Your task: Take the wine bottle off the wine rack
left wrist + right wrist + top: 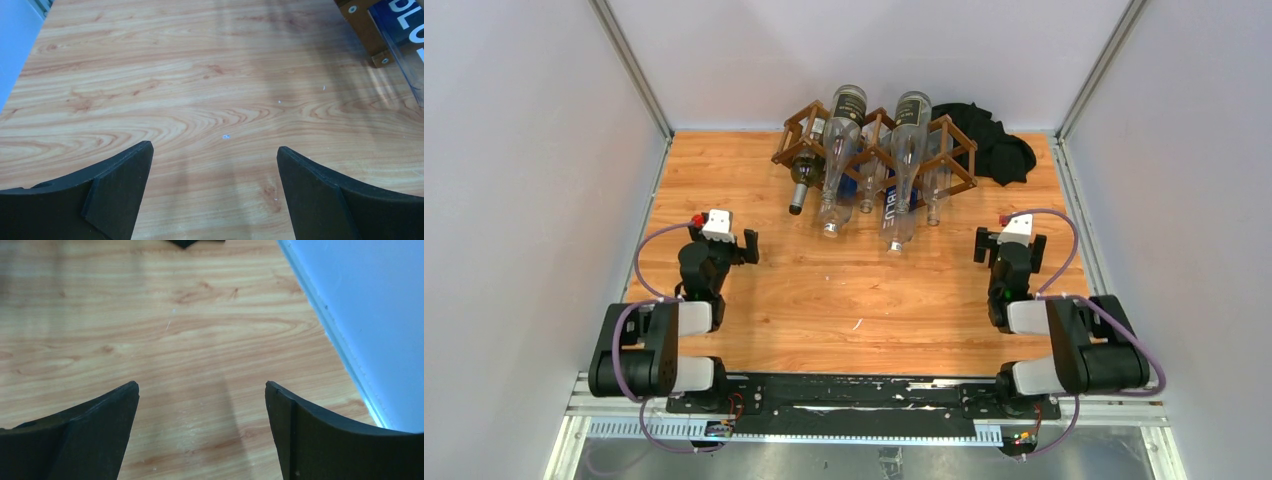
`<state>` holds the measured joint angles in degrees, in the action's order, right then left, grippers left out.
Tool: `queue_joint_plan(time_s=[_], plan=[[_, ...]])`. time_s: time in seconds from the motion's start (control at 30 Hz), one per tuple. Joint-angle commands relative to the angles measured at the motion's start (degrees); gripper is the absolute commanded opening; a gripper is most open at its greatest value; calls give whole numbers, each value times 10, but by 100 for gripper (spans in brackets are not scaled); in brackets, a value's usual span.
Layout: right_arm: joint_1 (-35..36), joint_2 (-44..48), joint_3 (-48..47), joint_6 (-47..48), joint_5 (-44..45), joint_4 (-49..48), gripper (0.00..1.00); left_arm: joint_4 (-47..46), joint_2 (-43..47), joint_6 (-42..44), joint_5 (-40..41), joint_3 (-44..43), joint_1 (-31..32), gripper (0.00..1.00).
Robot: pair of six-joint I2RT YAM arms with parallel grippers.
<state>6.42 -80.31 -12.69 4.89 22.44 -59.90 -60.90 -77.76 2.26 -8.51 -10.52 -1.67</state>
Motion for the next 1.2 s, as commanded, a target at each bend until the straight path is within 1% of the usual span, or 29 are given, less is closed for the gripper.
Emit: queue_joint_plan(time_s=[0.0, 0.07, 0.13, 0.2, 0.3, 0.37, 0.4, 0.43, 0.47, 0.53, 0.63, 0.8, 0.97, 1.03, 1.17], plan=[[2, 85, -5, -6, 31, 81, 100, 168, 71, 7, 22, -63, 3, 100], [2, 131, -28, -38, 55, 173, 100, 273, 90, 26, 21, -115, 3, 100], [0, 175, -63, -118, 85, 295, 100, 347, 101, 45, 27, -156, 0, 100], [0, 209, -103, -168, 89, 396, 100, 410, 111, 51, 13, -198, -12, 100], [-6, 227, -163, -216, 52, 491, 100, 499, 111, 35, -29, -262, -37, 100], [-6, 226, -212, -312, 84, 579, 100, 553, 100, 25, -42, -313, -49, 100], [-8, 225, -239, -378, 97, 629, 100, 584, 92, 23, -50, -341, -52, 100], [-13, 223, -267, -397, 89, 667, 100, 626, 82, 24, -55, -368, -54, 100], [-15, 221, -279, -396, 78, 676, 100, 645, 73, 25, -60, -393, -55, 100], [-17, 224, -317, -379, 29, 688, 100, 701, 59, 27, -74, -439, -56, 100], [-12, 222, -378, -325, -79, 691, 100, 748, 38, 29, -97, -497, -58, 100], [81, 152, -547, -303, -54, 831, 100, 813, 8, 36, -122, -570, -58, 100], [193, 37, -730, -320, -2, 965, 100, 880, -30, 52, -129, -653, -58, 100], [238, -11, -798, -321, 7, 988, 100, 900, -40, 58, -125, -677, -58, 100], [302, -80, -869, -329, 2, 997, 100, 919, -39, 66, -121, -689, -58, 100]])
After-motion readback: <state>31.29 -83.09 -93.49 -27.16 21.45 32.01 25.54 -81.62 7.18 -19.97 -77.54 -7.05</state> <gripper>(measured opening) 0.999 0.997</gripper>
